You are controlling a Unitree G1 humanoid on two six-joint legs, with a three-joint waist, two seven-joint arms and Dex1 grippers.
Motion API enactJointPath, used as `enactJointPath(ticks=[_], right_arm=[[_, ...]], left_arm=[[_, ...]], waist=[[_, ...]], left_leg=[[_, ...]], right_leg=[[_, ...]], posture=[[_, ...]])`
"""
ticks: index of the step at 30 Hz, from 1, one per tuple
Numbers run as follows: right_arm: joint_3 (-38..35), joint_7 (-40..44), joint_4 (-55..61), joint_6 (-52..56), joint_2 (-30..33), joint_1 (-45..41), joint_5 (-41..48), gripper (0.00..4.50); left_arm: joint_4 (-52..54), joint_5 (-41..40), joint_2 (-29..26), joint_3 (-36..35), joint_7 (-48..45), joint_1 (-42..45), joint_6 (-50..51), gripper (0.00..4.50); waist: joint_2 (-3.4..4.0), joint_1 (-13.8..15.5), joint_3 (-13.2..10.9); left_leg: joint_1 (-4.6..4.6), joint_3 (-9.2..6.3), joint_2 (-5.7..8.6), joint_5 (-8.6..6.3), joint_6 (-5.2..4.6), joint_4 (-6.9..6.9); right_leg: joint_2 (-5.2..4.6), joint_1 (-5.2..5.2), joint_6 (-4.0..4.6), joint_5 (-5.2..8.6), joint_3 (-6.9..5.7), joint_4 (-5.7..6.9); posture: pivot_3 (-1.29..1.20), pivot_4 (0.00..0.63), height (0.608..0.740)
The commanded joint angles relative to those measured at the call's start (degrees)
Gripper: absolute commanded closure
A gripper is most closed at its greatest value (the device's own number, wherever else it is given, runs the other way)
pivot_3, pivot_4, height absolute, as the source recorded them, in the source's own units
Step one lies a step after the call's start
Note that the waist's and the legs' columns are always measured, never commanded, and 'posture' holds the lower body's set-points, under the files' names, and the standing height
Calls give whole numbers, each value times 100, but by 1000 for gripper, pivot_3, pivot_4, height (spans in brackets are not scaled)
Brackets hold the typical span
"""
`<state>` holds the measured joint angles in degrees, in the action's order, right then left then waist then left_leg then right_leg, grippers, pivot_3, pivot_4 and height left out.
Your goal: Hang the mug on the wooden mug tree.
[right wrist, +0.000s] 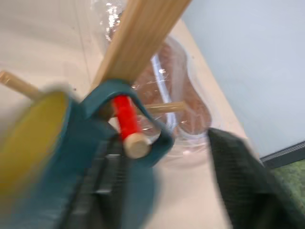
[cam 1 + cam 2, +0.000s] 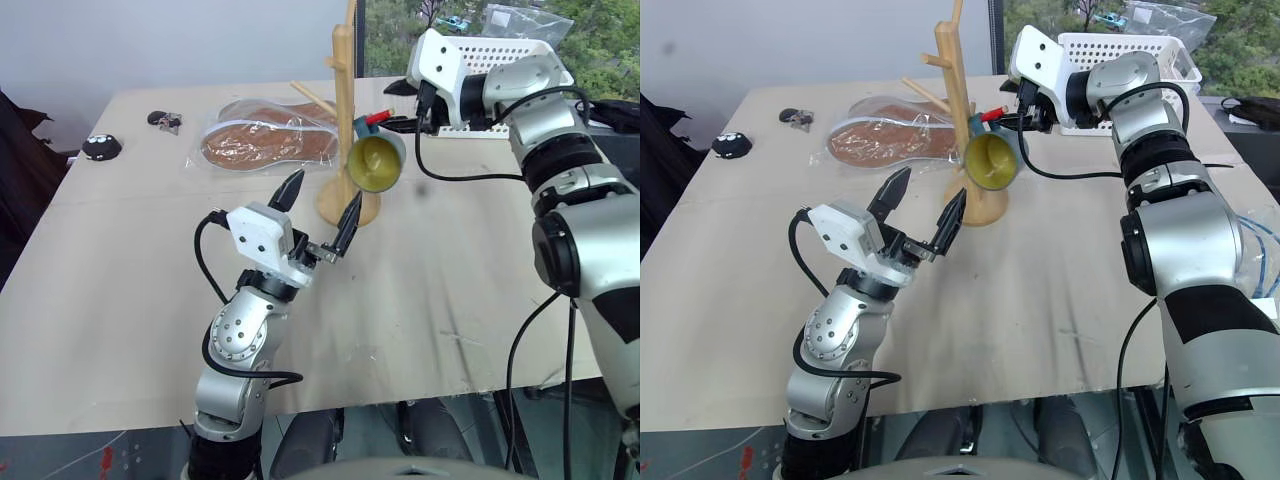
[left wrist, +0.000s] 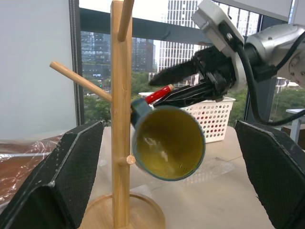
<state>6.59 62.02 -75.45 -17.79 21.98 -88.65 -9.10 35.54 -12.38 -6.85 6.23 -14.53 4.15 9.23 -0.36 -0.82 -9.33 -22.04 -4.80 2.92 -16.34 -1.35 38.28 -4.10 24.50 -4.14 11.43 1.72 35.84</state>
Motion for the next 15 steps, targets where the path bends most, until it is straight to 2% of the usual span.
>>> enactJointPath(ticks=[1,2,6,10,13,15], right_arm=[[-278,-219,95,67,376,-152,124,307],[-360,-178,119,93,496,-100,198,41],[-783,590,397,385,927,433,723,41],[-1232,1337,1791,1196,1180,1951,1559,41],[-1665,980,4771,3060,1133,4231,2642,41],[-1903,449,6670,3605,988,6057,3015,41]], left_arm=[[218,-4,-28,-36,8,-9,-128,0],[240,-17,-53,-45,-8,-43,-113,0],[376,-261,-326,-96,-256,-421,97,0],[454,-656,-769,-392,-509,-1066,487,0],[416,-858,-1175,-658,-717,-1564,868,0],[274,-843,-1453,-805,-879,-1964,982,0]], waist=[[0,10,0],[0,14,0],[-2,4,2],[-3,4,4],[0,28,7],[21,95,20]], left_leg=[[-2,0,1,0,0,0],[-2,-1,1,0,0,1],[-3,0,1,0,-1,-1],[-1,4,-6,-1,-2,-5],[-1,1,-12,-2,-3,5],[-8,-11,-12,-3,-3,5]], right_leg=[[-1,0,0,0,0,0],[-1,0,0,0,-1,0],[-1,0,0,0,0,-5],[-1,-1,0,0,5,-5],[-1,-3,0,0,4,5],[-4,0,2,2,-3,8]], posture=[[0,150,740],[0,150,740],[0,150,740],[0,150,740],[0,150,740],[0,150,740]])
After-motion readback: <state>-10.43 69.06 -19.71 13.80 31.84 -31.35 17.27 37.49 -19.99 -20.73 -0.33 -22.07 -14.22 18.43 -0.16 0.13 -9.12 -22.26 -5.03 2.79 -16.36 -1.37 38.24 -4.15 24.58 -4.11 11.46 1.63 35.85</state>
